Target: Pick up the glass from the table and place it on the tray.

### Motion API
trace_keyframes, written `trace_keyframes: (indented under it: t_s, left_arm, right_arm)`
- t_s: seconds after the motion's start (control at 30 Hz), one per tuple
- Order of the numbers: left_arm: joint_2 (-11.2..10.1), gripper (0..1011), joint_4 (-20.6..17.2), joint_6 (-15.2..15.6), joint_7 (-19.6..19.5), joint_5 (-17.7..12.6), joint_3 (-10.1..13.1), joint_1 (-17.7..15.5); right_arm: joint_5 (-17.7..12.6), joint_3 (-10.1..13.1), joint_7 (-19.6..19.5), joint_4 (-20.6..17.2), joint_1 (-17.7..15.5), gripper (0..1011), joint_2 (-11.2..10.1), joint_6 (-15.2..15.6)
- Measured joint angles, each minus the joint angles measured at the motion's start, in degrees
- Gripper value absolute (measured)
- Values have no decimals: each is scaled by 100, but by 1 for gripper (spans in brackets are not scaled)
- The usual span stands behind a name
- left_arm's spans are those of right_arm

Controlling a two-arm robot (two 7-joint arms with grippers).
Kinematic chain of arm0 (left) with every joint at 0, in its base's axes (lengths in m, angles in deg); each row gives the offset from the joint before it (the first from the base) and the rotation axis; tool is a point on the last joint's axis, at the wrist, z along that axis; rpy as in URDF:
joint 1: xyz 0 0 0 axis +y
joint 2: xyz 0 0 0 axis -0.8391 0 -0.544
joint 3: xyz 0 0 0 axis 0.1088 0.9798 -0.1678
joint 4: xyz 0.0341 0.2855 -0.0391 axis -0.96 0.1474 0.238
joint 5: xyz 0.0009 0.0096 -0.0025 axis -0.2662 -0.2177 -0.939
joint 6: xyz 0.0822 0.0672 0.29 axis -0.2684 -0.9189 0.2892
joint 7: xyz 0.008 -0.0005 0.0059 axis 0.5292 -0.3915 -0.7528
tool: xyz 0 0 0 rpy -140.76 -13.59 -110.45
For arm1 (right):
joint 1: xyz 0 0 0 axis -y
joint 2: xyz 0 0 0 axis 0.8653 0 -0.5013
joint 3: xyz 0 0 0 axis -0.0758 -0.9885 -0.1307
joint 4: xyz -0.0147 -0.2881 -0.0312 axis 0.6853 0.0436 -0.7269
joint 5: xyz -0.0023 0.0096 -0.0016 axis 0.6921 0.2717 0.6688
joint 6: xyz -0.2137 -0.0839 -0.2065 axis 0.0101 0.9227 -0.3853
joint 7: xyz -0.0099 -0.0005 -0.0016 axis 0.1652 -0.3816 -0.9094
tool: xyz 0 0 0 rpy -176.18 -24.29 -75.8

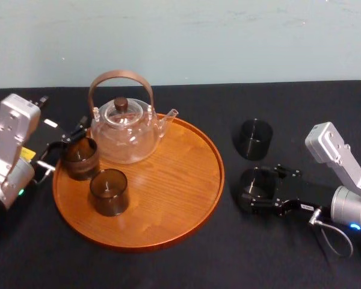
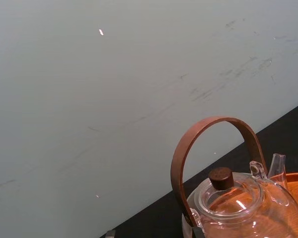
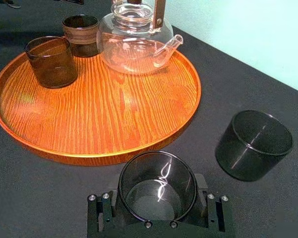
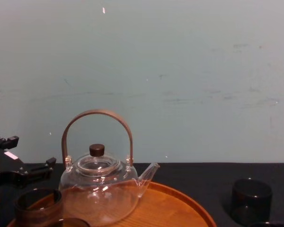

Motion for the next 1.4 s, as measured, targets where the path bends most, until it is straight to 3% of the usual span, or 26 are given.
trace_keyframes:
  t_s: [0.43,0.77,1.07,1.4]
  left_arm:
    - [0,1001,0,0,0,0,0,0]
    - [0,1001,0,0,0,0,0,0]
    - [0,1001,0,0,0,0,0,0]
    - [0,1001,0,0,0,0,0,0]
  right_arm:
    - [-163,102,95,-103,-2,905,-62,-117]
    - [-295,30,415,-315,305,905,-166,-255]
    - [-199,-362,593,-131,856,905,124,-380]
    - [-107,-891,751,260,1363,905,654,-532]
